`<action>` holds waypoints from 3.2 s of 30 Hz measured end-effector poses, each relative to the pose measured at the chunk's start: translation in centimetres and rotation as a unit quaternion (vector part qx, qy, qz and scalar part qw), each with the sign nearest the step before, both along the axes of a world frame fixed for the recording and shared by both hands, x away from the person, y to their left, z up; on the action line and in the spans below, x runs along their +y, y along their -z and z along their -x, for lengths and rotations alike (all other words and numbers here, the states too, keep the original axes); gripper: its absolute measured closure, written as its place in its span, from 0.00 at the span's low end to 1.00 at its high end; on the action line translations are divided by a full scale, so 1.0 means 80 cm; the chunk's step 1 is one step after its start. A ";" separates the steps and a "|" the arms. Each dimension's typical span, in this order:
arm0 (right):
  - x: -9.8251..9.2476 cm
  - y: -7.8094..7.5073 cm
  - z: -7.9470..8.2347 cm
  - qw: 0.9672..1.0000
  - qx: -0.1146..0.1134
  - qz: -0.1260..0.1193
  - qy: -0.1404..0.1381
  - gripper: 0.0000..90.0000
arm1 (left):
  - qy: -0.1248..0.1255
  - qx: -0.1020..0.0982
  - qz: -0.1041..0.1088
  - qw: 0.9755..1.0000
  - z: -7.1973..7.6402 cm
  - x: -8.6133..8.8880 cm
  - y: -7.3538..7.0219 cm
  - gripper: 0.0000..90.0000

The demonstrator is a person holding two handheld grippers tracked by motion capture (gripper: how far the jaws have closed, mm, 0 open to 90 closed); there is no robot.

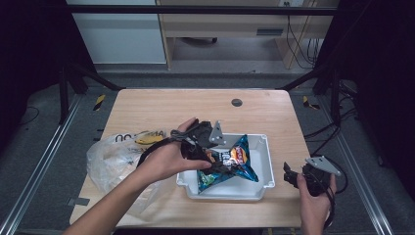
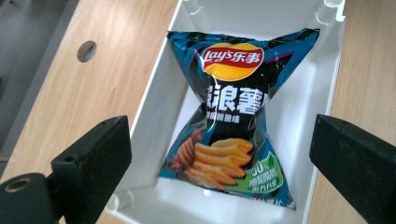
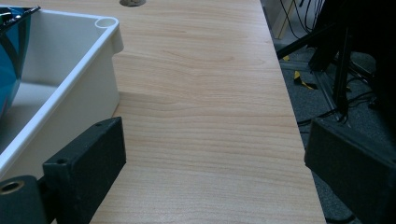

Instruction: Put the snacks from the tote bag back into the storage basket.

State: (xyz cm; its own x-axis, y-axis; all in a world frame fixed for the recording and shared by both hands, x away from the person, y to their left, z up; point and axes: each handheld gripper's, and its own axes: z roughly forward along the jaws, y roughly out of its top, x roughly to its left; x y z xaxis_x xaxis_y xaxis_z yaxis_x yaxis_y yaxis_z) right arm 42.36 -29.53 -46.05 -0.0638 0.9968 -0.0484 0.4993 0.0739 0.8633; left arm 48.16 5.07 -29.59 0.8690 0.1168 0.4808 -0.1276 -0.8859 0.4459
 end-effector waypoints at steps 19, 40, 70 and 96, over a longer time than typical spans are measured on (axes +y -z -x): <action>0.001 -0.001 0.001 1.000 0.002 0.003 0.002 0.06 | -0.045 -0.013 -0.001 0.999 0.001 0.096 -0.033 0.05; 0.002 -0.001 0.002 1.000 0.002 0.003 0.003 0.06 | -0.166 0.076 0.080 0.980 0.009 0.193 -0.004 0.05; 0.004 0.000 0.002 1.000 0.004 0.006 0.000 0.06 | -0.211 0.107 0.098 0.967 -0.004 0.250 0.060 0.06; 0.007 0.000 0.001 1.000 0.005 0.011 -0.002 0.06 | -0.239 0.118 0.124 0.956 0.001 0.280 0.121 0.06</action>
State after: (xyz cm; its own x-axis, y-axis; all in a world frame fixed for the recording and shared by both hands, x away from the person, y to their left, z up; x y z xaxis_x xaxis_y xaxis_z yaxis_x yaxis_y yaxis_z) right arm 42.29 -28.98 -46.04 -0.0680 0.9953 -0.0692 0.5080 0.0942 0.8562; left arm 48.09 27.50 -39.31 0.7688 0.6126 0.1837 0.3961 -0.6816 0.6153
